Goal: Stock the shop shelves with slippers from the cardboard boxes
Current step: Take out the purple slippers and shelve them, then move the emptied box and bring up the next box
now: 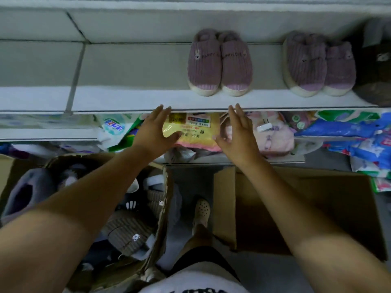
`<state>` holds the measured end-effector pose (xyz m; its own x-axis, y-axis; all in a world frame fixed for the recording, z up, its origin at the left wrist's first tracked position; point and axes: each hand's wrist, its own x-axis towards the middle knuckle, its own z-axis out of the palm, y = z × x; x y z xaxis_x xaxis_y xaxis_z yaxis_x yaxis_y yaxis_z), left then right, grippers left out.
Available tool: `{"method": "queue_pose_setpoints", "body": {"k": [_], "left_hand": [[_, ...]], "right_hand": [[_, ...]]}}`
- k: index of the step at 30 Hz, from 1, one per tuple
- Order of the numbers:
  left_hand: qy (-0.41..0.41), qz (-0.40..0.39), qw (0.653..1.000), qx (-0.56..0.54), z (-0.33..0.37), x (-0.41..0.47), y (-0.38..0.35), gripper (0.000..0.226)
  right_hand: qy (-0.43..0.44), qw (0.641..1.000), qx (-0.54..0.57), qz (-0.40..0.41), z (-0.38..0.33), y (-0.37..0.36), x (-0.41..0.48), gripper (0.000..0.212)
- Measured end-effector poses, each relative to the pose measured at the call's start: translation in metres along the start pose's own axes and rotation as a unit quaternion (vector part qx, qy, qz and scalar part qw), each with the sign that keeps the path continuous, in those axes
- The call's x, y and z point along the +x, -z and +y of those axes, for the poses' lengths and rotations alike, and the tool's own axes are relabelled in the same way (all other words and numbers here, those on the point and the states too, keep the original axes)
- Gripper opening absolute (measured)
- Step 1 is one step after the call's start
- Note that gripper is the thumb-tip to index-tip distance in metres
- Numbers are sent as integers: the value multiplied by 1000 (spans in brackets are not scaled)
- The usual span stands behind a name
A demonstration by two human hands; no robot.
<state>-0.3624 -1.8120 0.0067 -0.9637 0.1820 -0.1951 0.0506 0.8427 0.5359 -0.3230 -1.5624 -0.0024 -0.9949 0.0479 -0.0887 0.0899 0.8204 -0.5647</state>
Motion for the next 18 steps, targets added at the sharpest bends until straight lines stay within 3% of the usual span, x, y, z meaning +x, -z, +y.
{"method": "queue_pose_setpoints", "body": {"k": [4, 8, 18], "left_hand": [[-52, 11, 997, 50, -64, -79, 20, 86], [-67, 18, 991, 114, -134, -165, 45, 84], [29, -3, 991, 130, -250, -331, 62, 77]], "right_hand": [[47, 996, -75, -20, -42, -36, -70, 92], [58, 994, -76, -59, -93, -73, -135, 88], [24, 969, -120, -216, -172, -144, -224, 87]]}}
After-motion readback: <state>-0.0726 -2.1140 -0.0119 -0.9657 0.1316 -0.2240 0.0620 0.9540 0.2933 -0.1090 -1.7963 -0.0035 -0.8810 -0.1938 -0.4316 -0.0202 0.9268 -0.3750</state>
